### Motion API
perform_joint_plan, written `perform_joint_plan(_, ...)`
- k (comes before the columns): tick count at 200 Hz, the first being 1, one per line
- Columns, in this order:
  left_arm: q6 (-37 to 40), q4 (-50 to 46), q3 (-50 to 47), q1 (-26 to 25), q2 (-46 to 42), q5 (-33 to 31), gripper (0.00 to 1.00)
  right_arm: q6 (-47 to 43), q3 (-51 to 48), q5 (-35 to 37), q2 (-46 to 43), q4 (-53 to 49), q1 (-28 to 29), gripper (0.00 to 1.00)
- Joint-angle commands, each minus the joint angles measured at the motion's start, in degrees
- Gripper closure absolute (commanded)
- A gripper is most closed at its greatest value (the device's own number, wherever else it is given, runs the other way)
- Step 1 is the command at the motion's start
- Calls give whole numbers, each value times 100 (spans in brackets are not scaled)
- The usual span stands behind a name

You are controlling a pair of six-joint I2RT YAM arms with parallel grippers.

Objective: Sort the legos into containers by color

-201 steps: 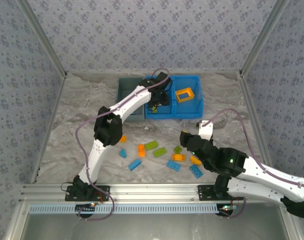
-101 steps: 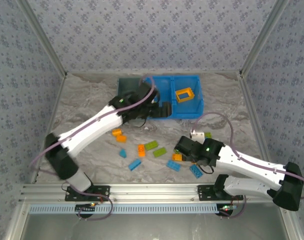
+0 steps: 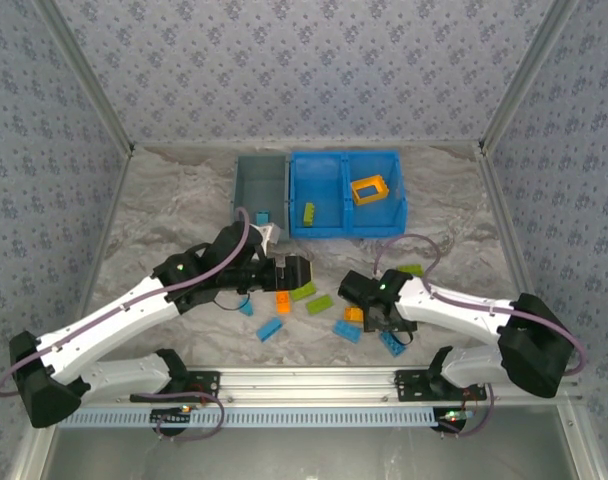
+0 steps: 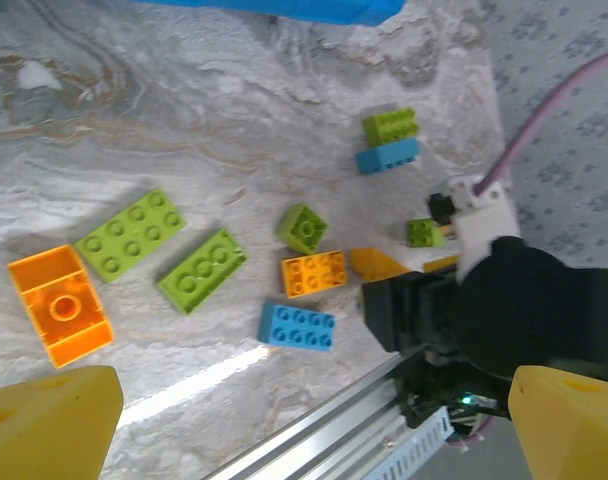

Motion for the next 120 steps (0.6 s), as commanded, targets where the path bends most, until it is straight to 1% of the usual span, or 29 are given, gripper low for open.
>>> perform_joint_plan(1, -164, 401, 15, -23, -75, 197, 1, -132, 45, 76, 141, -13, -136, 30)
perform_joint_plan(46, -107, 416, 210, -49, 13, 317, 1, -367, -41, -90, 363, 235, -503, 35)
perform_joint_plan(77, -120, 491, 203, -68, 14, 324, 1, -589, -24, -126, 381, 360, -964, 42)
perform_joint_plan(120, -131, 626, 241, -127, 133, 322, 1, -697, -59, -82, 376, 470, -1505, 46)
